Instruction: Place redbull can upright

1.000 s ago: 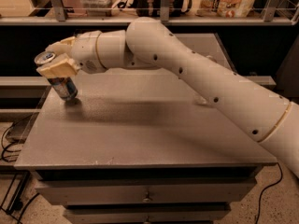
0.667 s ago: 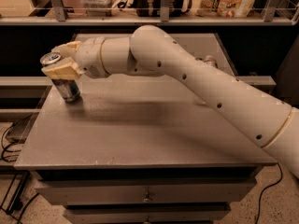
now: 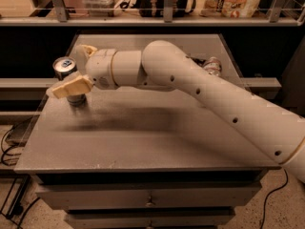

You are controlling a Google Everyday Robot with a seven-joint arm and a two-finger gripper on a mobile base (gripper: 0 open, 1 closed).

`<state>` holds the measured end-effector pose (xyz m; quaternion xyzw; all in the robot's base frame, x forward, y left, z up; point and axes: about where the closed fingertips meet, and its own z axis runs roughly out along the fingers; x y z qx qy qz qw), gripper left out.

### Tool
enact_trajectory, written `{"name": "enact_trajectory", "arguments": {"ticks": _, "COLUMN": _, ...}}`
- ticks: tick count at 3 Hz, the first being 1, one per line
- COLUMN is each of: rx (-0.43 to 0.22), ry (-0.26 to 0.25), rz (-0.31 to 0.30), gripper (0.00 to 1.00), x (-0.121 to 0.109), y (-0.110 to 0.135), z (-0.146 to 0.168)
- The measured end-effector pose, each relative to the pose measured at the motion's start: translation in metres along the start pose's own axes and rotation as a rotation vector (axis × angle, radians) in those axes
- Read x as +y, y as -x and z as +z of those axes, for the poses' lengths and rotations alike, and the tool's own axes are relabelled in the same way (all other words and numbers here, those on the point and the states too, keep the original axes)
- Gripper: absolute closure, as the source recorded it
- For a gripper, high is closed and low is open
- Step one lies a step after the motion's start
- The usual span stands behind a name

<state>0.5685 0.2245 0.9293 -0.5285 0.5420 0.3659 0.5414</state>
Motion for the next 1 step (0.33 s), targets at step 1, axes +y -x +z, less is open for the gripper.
{"name": "enact_trajectory", "arguments": {"ticks": 1, "rx": 0.001, "ry": -0.002, "rz": 0.001, "gripper": 0.0, "x": 0.0003, "y": -0.0011, "z": -0.001}}
